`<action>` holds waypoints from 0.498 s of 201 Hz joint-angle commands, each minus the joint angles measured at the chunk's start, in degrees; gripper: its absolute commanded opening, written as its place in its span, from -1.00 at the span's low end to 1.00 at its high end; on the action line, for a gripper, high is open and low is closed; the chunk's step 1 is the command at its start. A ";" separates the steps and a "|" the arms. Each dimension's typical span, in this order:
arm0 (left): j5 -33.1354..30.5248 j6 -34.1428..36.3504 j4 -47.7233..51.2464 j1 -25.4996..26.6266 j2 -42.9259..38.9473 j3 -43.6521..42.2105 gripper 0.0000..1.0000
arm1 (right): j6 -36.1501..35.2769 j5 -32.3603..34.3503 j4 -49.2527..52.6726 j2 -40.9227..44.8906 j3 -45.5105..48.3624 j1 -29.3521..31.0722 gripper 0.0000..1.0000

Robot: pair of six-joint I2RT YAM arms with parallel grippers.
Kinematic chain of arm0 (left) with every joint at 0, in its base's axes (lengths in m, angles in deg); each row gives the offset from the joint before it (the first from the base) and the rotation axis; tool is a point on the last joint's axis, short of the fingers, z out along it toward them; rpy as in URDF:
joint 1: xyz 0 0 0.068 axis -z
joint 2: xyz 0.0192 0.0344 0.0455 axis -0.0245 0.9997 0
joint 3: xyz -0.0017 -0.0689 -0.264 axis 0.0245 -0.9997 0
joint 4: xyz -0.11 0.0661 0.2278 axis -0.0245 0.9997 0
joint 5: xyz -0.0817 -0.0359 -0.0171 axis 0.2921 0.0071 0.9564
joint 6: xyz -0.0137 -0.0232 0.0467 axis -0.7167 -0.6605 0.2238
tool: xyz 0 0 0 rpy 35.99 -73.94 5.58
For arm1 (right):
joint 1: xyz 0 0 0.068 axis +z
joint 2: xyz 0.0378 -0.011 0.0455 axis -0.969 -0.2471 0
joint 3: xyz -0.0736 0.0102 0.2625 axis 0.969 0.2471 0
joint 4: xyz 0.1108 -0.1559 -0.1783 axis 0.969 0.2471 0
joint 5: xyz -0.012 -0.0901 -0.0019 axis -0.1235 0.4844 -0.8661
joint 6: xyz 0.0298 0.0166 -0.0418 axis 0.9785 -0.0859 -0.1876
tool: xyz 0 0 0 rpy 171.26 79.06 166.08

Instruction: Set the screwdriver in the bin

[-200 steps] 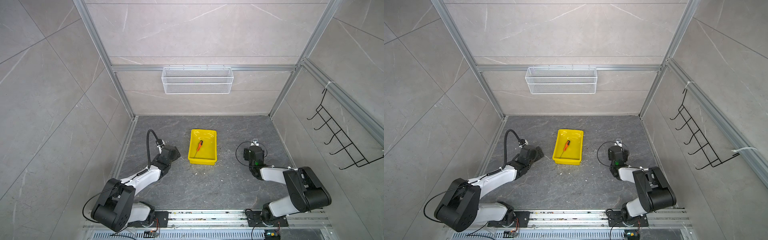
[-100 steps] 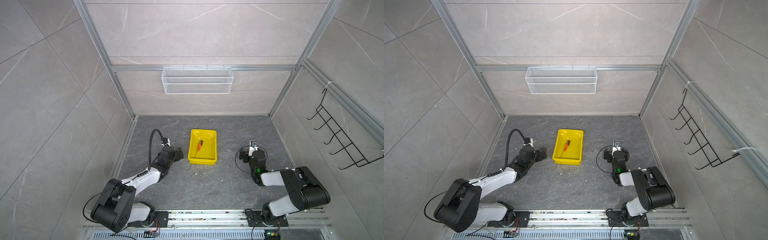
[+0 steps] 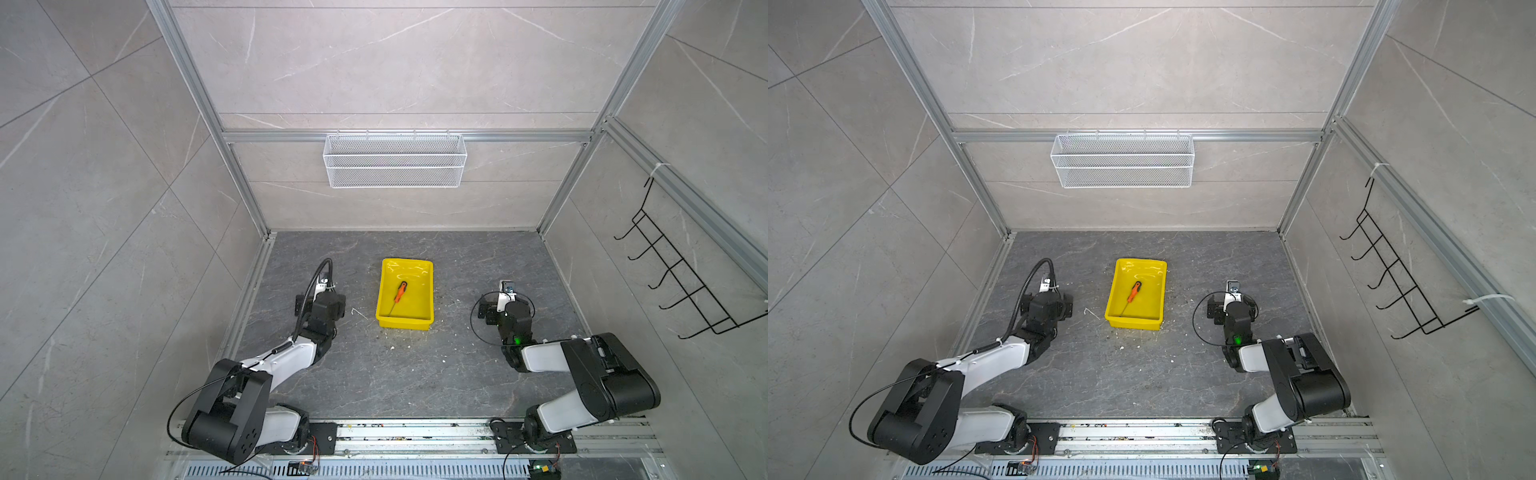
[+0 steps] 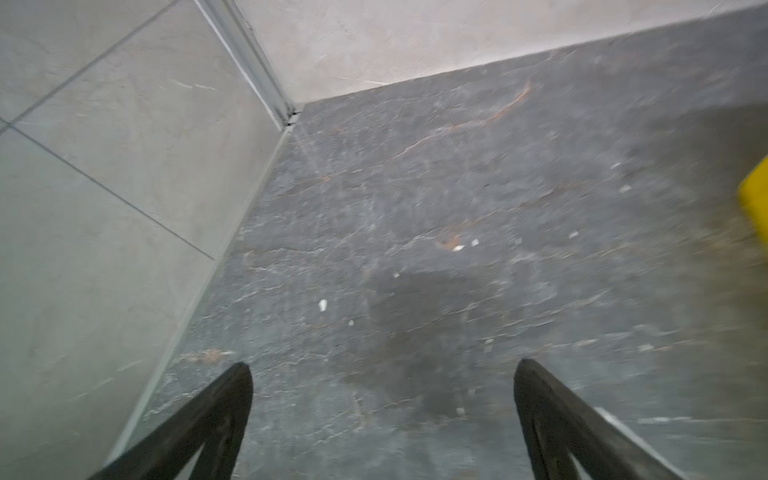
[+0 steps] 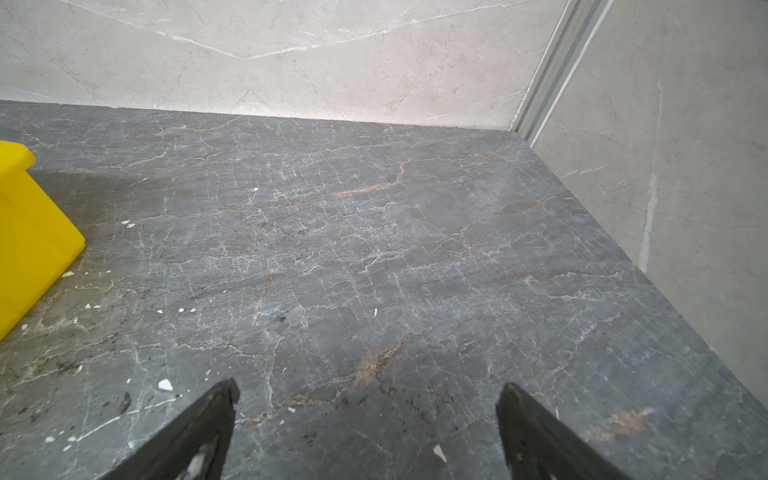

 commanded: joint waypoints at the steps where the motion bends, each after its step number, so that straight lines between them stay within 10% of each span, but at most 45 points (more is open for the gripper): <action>1: -0.32 4.12 -15.90 -4.41 3.74 -2.90 0.99 | -0.46 -0.53 -0.74 0.01 -1.03 -0.18 0.98; 100: 8.57 -0.27 -17.07 -9.43 -1.26 -7.14 0.99 | -0.49 -0.71 -0.74 0.01 -1.04 -0.28 0.99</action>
